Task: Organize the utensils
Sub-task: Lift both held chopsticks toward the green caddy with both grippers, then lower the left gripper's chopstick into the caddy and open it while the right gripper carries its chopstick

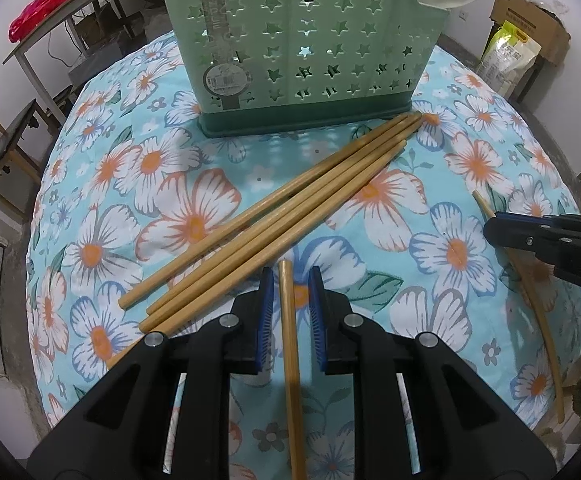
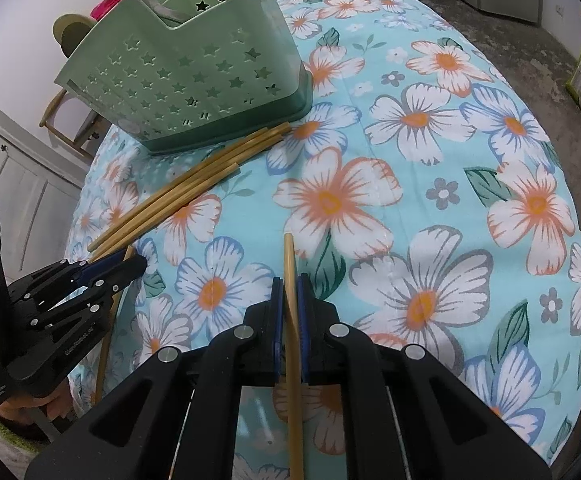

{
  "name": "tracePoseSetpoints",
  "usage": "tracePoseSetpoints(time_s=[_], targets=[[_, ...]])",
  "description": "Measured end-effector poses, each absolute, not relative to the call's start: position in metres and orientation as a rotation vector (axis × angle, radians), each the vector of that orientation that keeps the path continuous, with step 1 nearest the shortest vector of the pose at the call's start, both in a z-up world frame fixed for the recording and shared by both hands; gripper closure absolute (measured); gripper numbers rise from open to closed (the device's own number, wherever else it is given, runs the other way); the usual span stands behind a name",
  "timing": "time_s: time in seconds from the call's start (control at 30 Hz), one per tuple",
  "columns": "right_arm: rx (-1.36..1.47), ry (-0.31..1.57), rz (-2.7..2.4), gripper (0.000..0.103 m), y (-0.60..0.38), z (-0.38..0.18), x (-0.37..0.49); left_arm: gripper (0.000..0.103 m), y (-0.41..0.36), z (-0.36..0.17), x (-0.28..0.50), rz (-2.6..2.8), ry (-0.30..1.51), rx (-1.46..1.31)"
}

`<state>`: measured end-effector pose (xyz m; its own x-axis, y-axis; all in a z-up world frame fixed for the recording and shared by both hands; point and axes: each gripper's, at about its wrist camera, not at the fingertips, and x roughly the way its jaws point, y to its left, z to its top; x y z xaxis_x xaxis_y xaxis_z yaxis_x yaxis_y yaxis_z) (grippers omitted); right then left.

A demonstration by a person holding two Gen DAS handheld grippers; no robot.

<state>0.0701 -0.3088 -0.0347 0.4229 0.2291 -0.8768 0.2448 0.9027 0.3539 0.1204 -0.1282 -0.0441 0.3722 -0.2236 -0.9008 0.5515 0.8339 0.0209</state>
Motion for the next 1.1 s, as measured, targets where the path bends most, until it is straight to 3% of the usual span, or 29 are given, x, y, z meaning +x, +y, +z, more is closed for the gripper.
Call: tracePoseSetpoints(time_s=[0.13,0.3,0.77,0.83,0.97,1.1], targets=[[0.477,1.154,0.003,0.094,-0.31,-0.036,0.072,0.094,-0.126,-0.045,0.125,-0.524,1.077,0.324],[0.471,1.152,0.027,0.078,-0.305,-0.034,0.076,0.098,-0.114,-0.032,0.13,-0.573,1.043,0.238],[0.478,1.133,0.032,0.078,-0.309,-0.034,0.074,0.098,-0.06,0.052,0.142,-0.665,0.965,-0.065],[0.464,1.131,0.027,0.08,-0.307,-0.033,0.074,0.098,-0.056,0.062,0.141,-0.67,0.945,-0.08],[0.416,1.119,-0.004,0.097,-0.303,-0.031,0.074,0.098,-0.05,0.09,0.137,-0.697,0.879,-0.103],[0.413,1.066,-0.015,0.097,-0.305,-0.019,0.069,0.098,-0.047,0.122,0.131,-0.718,0.787,-0.112]])
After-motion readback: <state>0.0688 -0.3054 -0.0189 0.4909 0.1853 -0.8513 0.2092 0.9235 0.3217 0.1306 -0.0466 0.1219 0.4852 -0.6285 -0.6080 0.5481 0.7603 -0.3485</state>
